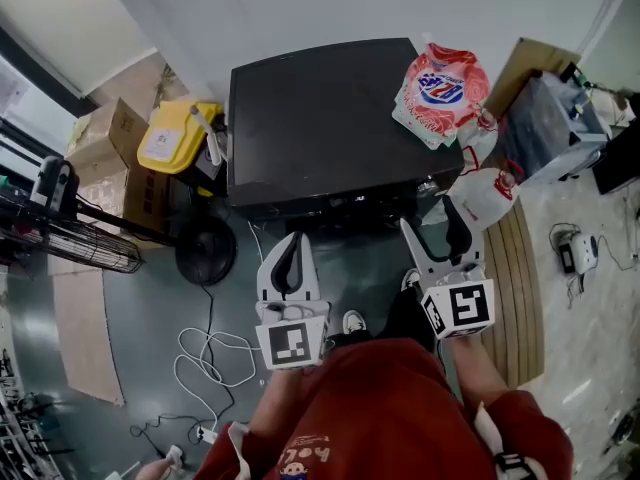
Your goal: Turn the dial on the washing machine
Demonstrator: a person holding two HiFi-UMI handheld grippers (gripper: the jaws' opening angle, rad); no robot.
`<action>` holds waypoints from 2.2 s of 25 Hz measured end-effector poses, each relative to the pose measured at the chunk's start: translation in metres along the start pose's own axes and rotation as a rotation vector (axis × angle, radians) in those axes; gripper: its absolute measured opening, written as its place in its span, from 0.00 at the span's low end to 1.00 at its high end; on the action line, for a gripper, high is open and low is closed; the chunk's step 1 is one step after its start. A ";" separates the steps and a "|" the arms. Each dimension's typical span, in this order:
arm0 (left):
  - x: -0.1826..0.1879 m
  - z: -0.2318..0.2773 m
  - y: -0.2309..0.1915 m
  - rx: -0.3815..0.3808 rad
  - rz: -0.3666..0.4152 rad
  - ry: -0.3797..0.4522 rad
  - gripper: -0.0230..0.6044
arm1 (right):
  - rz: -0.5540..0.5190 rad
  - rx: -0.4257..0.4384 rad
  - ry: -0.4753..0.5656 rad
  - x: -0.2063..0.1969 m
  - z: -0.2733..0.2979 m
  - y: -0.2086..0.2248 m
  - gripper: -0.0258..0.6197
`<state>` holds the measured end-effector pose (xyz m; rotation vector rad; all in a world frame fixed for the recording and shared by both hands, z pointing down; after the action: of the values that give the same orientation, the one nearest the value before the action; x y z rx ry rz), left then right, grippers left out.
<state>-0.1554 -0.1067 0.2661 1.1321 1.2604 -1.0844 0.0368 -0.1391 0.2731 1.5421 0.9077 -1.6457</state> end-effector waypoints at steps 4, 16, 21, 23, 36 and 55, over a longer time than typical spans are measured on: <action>0.028 -0.004 0.000 -0.005 0.033 0.064 0.05 | -0.088 -0.025 0.098 0.038 -0.006 -0.005 0.53; 0.050 0.003 0.004 0.026 0.101 0.136 0.05 | -0.185 -0.045 0.166 0.059 -0.016 0.002 0.52; 0.050 0.006 -0.005 0.066 0.092 0.125 0.05 | -0.162 -0.043 0.173 0.059 -0.009 0.006 0.52; 0.050 0.007 -0.007 0.071 0.095 0.128 0.05 | -0.155 -0.032 0.166 0.057 -0.006 0.005 0.50; 0.048 0.003 -0.015 0.081 0.077 0.127 0.05 | -0.131 -0.048 0.128 0.045 -0.007 0.006 0.26; 0.039 -0.007 -0.019 0.085 0.058 0.114 0.05 | -0.102 -0.030 0.142 0.037 -0.017 0.003 0.05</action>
<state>-0.1737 -0.1015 0.2263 1.3031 1.2713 -1.0503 0.0462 -0.1270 0.2353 1.6321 1.0979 -1.6008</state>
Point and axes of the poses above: the fingertips, and each gripper's own axes: z forward along the fingers, y to its right, x out of its top, the point moved 1 cm from there along -z, backward along the fingers, and after that the axes turned 6 degrees about x, right-handed, at the moved point
